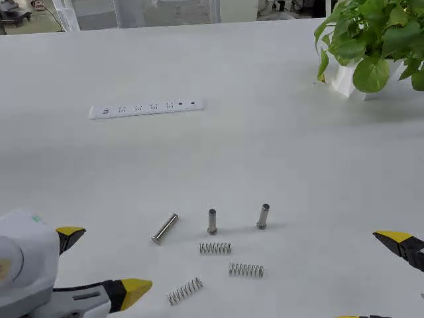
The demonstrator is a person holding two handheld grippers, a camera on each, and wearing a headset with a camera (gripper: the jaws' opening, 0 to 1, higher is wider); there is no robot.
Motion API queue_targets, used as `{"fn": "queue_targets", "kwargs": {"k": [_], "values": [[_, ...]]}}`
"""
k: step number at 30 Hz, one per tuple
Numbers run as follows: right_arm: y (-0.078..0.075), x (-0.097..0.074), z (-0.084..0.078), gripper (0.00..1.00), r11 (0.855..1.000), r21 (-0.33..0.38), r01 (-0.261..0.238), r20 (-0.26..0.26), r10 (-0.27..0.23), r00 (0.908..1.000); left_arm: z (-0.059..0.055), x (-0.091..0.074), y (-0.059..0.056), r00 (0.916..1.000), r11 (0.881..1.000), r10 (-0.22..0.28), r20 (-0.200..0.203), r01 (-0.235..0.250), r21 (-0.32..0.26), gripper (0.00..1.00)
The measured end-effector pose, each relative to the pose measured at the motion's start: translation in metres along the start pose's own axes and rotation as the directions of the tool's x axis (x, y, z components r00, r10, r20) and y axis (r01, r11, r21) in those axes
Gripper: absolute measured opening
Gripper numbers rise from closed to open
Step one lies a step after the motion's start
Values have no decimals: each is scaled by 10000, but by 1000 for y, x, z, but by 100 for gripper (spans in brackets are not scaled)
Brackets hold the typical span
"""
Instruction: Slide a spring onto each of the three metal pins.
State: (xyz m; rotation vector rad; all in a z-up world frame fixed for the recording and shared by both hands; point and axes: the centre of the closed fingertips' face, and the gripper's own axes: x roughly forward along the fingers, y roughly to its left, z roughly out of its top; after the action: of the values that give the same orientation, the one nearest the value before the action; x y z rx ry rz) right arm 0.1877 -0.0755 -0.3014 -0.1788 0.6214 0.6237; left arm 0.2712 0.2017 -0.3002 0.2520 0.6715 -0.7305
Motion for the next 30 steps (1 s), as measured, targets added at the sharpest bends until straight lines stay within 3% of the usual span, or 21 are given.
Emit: {"fn": "queue_targets", "kwargs": {"k": [4, 15, 23, 27, 30], "values": [[2, 1, 0, 99, 10000, 6, -53, -5, 53, 10000, 5, 7, 2, 9998, 9998, -193, -72, 193, -5, 71], [4, 4, 1, 99, 9997, -95, -221, -78, 220, 9997, 15, 26, 6, 9959, 9939, -648, -636, 701, 847, 60], [6, 6, 1, 99, 9996, -105, -272, -73, 271, 9996, 18, 40, 6, 9899, 9924, -1008, -994, 1072, 612, 50], [6, 6, 2, 99, 9995, 128, -285, 63, 285, 9996, 20, 47, 9, 9888, 9925, -1023, -1091, 1088, 555, 39], [6, 6, 2, 99, 9995, 103, -289, 44, 288, 9996, 21, 53, 9, 9873, 9926, -1090, -1155, 1142, 401, 39]]}}
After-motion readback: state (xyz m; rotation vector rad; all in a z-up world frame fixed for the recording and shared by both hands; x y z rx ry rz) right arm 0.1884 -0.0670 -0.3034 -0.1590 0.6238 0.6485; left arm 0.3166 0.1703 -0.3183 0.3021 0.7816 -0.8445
